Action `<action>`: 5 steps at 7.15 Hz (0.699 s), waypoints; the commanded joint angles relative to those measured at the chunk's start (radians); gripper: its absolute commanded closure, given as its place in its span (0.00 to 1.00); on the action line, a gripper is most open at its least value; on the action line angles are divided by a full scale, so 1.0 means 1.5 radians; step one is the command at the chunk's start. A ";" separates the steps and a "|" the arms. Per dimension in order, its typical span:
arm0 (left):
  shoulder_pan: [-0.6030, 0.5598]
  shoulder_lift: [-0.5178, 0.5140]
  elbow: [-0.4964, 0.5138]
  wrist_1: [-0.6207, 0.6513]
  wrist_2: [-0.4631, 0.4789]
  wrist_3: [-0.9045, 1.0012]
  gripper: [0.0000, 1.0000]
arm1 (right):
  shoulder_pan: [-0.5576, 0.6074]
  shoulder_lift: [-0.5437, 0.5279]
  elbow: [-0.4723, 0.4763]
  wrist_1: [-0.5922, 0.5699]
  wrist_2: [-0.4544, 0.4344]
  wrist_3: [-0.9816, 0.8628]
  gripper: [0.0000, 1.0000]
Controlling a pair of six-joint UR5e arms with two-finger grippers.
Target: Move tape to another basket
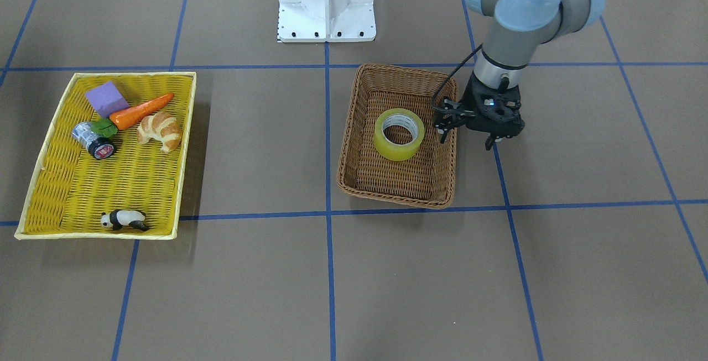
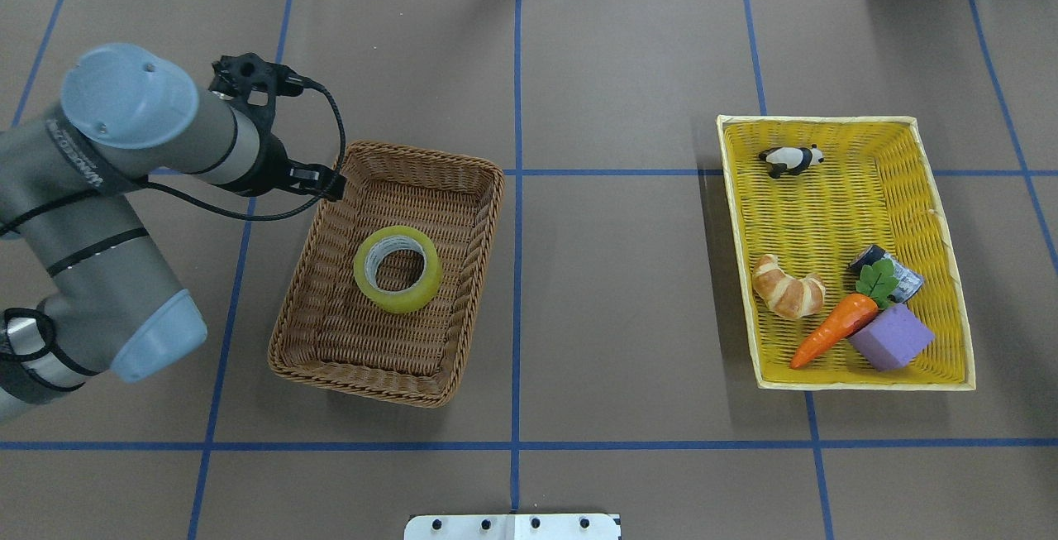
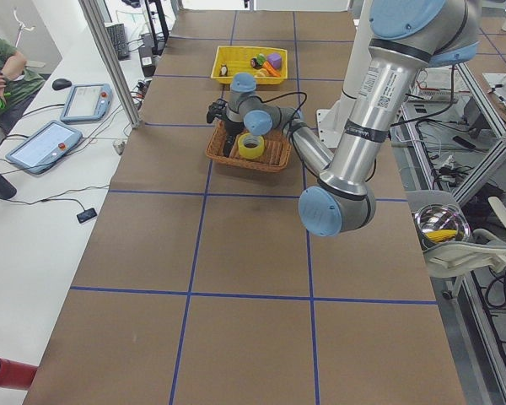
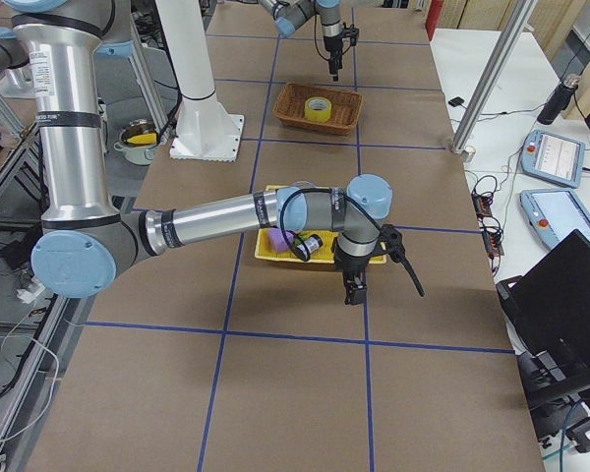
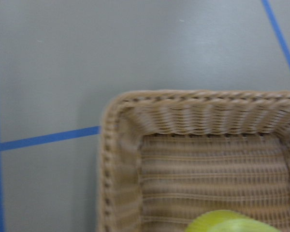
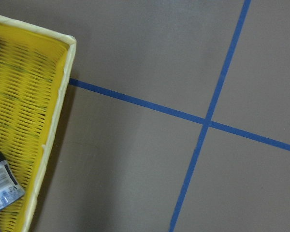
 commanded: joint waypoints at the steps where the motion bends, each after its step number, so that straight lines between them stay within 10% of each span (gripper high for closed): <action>1: -0.137 0.094 -0.003 0.000 -0.094 0.128 0.02 | 0.003 -0.005 -0.001 0.000 -0.082 0.004 0.00; 5: -0.440 0.175 0.186 -0.005 -0.126 0.620 0.02 | 0.004 -0.026 -0.032 0.008 -0.094 0.005 0.00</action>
